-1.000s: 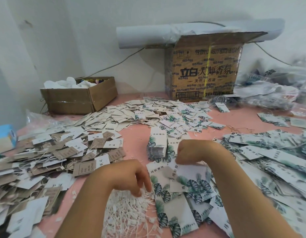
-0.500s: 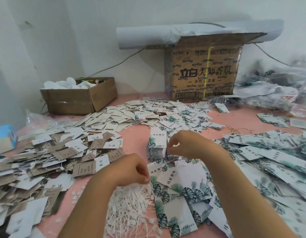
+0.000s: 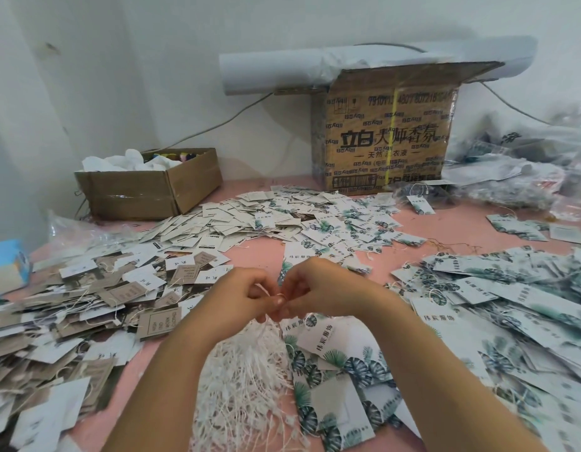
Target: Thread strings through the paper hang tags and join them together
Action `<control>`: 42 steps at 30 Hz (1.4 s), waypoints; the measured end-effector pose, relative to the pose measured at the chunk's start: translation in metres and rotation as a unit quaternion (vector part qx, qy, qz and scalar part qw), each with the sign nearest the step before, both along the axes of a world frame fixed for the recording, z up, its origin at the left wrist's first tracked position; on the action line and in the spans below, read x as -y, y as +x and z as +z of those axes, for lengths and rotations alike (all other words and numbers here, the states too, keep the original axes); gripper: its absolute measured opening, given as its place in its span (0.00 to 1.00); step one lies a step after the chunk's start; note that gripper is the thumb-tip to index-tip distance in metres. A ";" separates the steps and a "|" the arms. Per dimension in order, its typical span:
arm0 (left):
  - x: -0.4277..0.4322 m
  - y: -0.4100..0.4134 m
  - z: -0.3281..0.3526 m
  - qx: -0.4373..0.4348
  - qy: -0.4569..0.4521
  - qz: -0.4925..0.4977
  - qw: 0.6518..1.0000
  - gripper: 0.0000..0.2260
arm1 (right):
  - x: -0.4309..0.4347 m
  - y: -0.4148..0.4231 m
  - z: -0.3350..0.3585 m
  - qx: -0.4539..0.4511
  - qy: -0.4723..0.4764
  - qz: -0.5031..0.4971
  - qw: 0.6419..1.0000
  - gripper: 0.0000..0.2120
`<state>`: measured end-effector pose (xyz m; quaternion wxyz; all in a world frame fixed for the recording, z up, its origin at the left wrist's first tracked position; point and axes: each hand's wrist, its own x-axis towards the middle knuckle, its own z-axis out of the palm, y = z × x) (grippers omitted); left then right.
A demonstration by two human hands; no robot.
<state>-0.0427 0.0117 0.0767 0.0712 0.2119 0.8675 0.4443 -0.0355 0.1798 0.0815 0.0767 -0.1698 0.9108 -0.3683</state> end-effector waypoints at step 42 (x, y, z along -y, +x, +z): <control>0.009 -0.002 -0.005 0.068 -0.128 -0.081 0.986 0.06 | -0.028 -0.020 -0.014 -0.052 -0.461 -0.339 0.819 0.18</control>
